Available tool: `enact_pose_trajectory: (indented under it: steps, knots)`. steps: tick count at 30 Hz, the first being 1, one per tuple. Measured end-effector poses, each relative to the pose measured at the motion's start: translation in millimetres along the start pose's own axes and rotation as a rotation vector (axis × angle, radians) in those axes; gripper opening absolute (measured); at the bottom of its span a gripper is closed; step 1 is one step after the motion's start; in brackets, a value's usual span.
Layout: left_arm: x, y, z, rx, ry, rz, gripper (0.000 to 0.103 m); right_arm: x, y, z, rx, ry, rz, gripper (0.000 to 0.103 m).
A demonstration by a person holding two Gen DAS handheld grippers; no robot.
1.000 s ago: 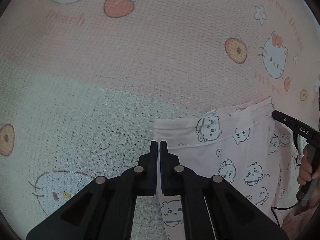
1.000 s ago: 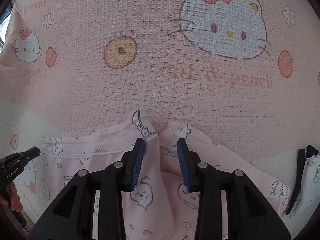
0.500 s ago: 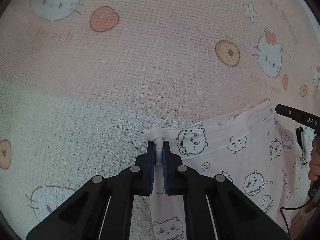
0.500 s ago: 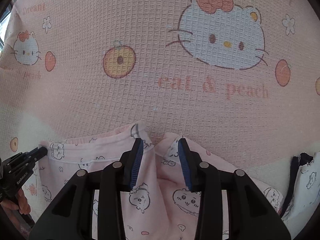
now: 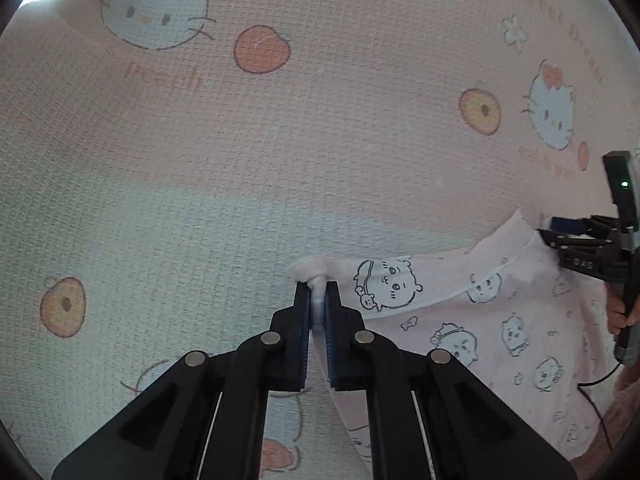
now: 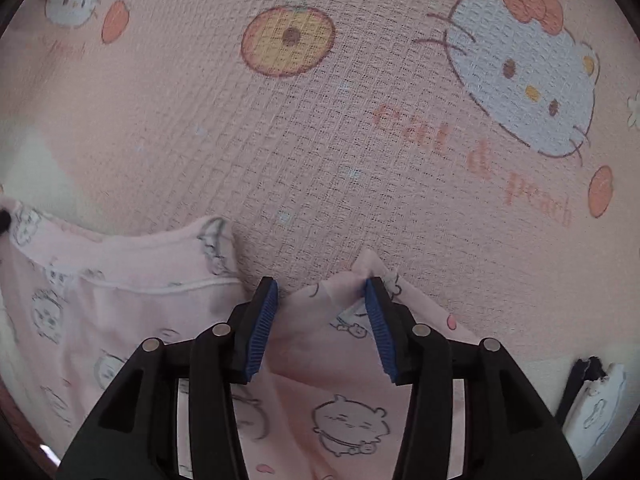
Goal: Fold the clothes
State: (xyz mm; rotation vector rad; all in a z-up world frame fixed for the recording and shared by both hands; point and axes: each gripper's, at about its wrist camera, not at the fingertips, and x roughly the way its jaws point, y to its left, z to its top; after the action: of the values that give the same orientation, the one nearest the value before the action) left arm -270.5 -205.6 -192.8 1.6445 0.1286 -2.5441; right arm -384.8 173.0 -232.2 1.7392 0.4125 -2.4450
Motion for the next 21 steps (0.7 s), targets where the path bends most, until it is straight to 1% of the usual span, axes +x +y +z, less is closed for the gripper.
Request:
enact_pose_trajectory:
  steps: [2,3,5,6,7,8,10,11,12,14,19,21]
  knots:
    - [6.3,1.8,1.9,-0.003,0.012,0.006,0.007,0.6,-0.6,-3.2,-0.019,-0.015,-0.094,0.049]
    - [7.4,3.7,1.0,-0.005,0.017,0.005,0.007,1.0,-5.8,-2.4,-0.009,-0.014,-0.131,0.057]
    - [9.2,7.4,-1.2,-0.012,0.028,-0.001,0.007,1.4,-16.0,-0.9,0.006,-0.002,-0.176,0.058]
    - [10.5,9.0,-1.9,-0.020,0.036,-0.012,0.007,-1.2,-19.5,-0.5,0.015,-0.003,-0.177,0.058]
    - [10.2,11.1,-2.0,-0.031,0.038,-0.024,0.007,-7.2,-21.1,-0.6,0.025,-0.014,-0.150,0.055]
    - [8.2,13.1,-1.8,-0.036,0.036,-0.039,0.008,-14.4,-22.8,-1.1,0.039,-0.030,-0.105,0.053]
    - [2.5,17.1,-1.4,-0.047,0.028,-0.069,0.008,-30.2,-26.0,-3.1,0.070,-0.061,0.014,0.051]
    - [-0.6,19.4,-1.2,-0.055,0.024,-0.084,0.008,-34.1,-27.0,-4.8,0.074,-0.057,0.044,0.051]
    - [-2.6,21.2,-1.2,-0.061,0.021,-0.095,0.008,-34.8,-26.8,-7.6,0.064,-0.042,0.053,0.051]
    - [-4.8,23.7,-1.5,-0.064,0.016,-0.104,0.008,-29.8,-26.7,-17.1,0.019,-0.012,0.022,0.051]
    - [-3.1,22.5,-5.1,-0.040,0.032,-0.061,0.007,-20.5,-43.7,-43.5,-0.003,-0.011,-0.099,0.052]
    - [-5.5,26.0,-5.6,-0.049,0.029,-0.064,0.007,-19.2,-49.4,-46.9,-0.011,-0.013,-0.183,0.053]
